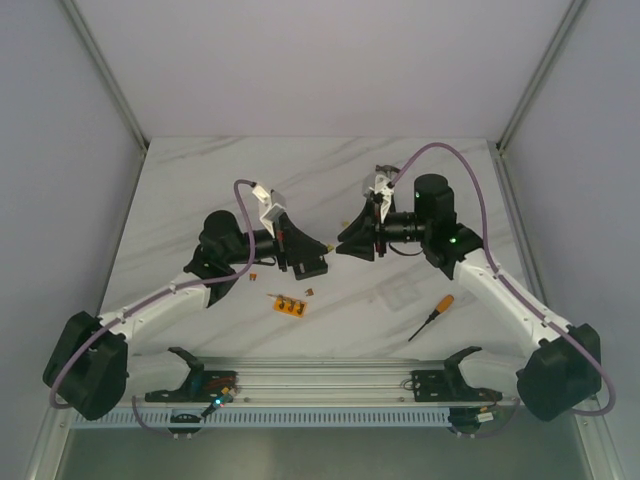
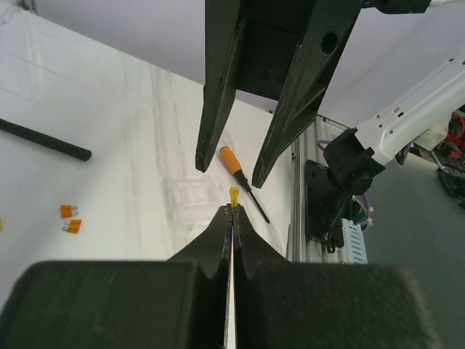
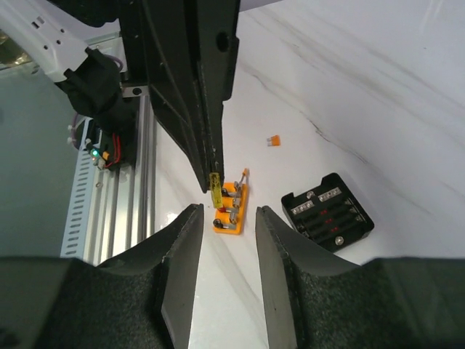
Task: Snap on the fuse box
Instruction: Pick up the fuse from the center of the board.
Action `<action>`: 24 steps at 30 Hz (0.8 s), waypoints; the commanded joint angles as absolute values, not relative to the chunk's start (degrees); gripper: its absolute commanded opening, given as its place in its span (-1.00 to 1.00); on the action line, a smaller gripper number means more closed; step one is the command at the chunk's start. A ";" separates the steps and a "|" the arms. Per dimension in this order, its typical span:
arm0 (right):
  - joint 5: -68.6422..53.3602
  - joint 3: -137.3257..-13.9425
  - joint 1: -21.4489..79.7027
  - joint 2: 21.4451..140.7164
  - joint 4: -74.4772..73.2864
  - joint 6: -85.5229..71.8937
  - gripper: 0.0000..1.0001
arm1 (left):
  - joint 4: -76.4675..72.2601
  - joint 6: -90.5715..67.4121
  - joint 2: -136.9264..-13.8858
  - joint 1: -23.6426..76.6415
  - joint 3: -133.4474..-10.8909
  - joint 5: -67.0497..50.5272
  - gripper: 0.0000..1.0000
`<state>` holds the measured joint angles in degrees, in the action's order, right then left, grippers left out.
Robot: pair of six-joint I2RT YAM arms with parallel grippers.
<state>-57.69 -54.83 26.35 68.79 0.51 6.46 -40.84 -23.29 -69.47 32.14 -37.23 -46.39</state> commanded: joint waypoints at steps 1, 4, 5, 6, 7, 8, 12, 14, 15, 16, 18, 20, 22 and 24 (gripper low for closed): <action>-62.82 -57.54 26.27 69.52 -0.61 8.78 -0.20 | -43.41 -23.70 -70.36 31.95 -38.94 -50.18 -1.00; -63.64 -57.95 26.32 70.09 -0.61 8.80 -0.24 | -44.05 -24.13 -71.02 32.04 -39.41 -51.07 -1.00; -63.78 -58.11 26.28 70.33 -0.74 8.82 -0.26 | -44.09 -24.18 -71.21 32.07 -39.68 -51.52 -1.00; -64.06 -58.28 26.37 70.58 -0.71 8.79 -0.27 | -44.12 -24.25 -71.46 32.16 -39.85 -51.85 -1.00; -64.33 -58.47 26.37 70.77 -0.67 8.83 -0.29 | -44.16 -24.34 -71.60 32.33 -40.01 -51.98 -1.00; -64.58 -58.64 26.51 71.01 -0.74 8.87 -0.31 | -44.27 -24.37 -71.63 32.51 -40.03 -52.05 -1.00; -65.64 -58.94 26.63 71.57 -1.16 9.45 -0.39 | -44.29 -24.16 -71.78 32.78 -40.29 -52.04 -1.00; -65.82 -58.97 26.79 71.63 -1.33 9.74 -0.43 | -44.24 -24.15 -71.96 32.86 -40.38 -52.08 -1.00; -65.95 -58.96 26.85 71.65 -1.44 9.89 -0.45 | -44.27 -24.21 -72.10 32.91 -40.44 -52.11 -1.00; -66.14 -58.97 26.91 71.67 -1.51 10.00 -0.47 | -44.29 -24.13 -72.22 32.95 -40.57 -52.12 -1.00; -66.39 -59.06 26.98 71.80 -1.73 10.23 -0.51 | -44.25 -24.15 -72.37 33.11 -40.70 -52.06 -1.00; -66.53 -59.06 27.05 71.83 -1.84 10.48 -0.55 | -44.21 -24.18 -72.50 33.21 -40.80 -51.99 -1.00; -66.89 -59.14 27.11 71.88 -1.89 10.73 -0.62 | -44.13 -24.14 -72.68 33.34 -40.87 -51.94 -1.00; -67.29 -59.15 27.16 71.92 -2.14 10.96 -0.73 | -44.02 -24.08 -72.69 33.41 -40.90 -51.82 -1.00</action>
